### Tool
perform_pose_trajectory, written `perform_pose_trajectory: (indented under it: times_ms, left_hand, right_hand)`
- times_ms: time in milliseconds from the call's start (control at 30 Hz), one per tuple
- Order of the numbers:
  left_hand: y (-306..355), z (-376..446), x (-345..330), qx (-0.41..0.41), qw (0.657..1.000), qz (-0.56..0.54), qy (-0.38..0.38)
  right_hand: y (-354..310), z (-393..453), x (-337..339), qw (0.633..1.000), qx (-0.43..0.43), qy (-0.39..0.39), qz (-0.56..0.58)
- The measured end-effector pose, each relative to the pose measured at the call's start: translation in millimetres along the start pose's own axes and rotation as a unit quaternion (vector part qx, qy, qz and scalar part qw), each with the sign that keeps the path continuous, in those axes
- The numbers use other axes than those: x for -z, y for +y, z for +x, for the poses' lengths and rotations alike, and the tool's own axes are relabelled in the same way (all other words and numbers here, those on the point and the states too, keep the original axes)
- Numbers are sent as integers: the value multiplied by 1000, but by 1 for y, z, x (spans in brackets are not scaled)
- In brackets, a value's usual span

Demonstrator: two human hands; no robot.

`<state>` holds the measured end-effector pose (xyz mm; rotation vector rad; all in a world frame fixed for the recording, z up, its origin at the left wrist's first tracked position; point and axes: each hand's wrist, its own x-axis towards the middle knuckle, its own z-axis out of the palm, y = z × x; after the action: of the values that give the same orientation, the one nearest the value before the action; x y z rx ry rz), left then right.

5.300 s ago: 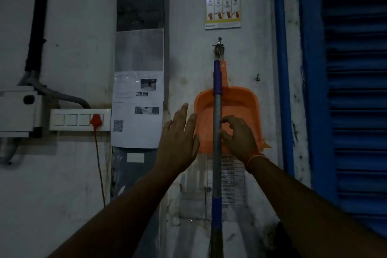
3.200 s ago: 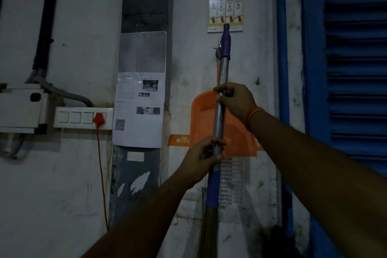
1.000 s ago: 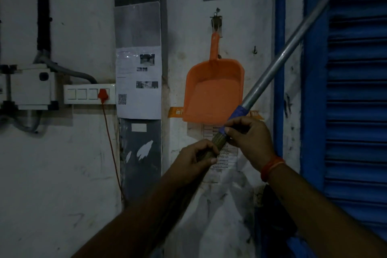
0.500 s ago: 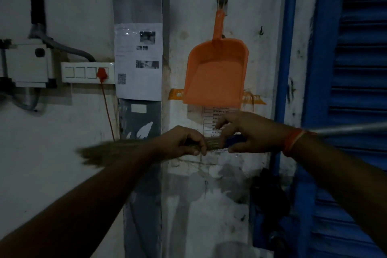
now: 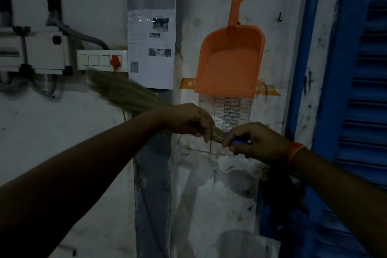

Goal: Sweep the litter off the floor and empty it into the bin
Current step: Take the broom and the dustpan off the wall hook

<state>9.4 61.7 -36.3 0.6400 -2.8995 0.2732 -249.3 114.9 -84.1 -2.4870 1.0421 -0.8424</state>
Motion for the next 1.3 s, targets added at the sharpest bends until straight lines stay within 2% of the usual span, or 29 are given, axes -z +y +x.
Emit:
perform_pose_trajectory:
  times_ms: [133,233,333,467,567,933,1133,1300]
  left_hand:
    - [2,-2,18,-6,995,82,53]
    - [7,-7,30,-5,992,69,105]
    - [10,-10,36,10,979,45,198]
    - [21,-7,35,40,925,-31,376]
    - [25,2,29,63,891,-31,448]
    - [43,53,36,103,859,-94,492]
    - [37,92,64,120,854,-70,502]
    - [3,115,89,133,856,-31,499]
  right_hand:
    - [9,-1,-10,996,-8,56,68]
    - [11,0,-11,992,11,83,99]
    - [11,0,-10,985,30,122,122]
    - [9,3,-6,969,55,188,152]
    - [5,1,3,956,58,238,160]
    - [1,-9,60,904,110,387,144]
    - [3,-10,94,881,117,435,146]
    - [11,1,122,870,121,458,134]
